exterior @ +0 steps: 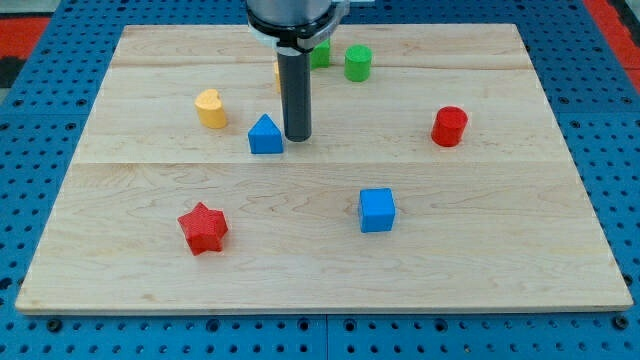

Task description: Push the blue triangle towards center left

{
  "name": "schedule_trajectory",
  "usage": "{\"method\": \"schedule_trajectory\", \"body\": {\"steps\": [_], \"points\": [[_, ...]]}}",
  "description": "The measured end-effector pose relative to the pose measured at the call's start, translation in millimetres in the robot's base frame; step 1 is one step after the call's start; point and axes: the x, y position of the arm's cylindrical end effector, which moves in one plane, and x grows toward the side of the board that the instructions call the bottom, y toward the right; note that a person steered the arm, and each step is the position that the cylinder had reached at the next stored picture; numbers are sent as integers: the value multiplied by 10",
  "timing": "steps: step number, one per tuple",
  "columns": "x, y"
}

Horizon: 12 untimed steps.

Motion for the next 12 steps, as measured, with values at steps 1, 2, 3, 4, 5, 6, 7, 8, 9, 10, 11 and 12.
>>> {"method": "schedule_trajectory", "body": {"steps": [1, 2, 3, 4, 5, 6, 7, 8, 9, 10, 11, 12], "points": [[-33, 119], [140, 309], [259, 309], [306, 275], [91, 81], [74, -197], [106, -364], [128, -459], [194, -461], [121, -573], [121, -837], [121, -1102]]}}
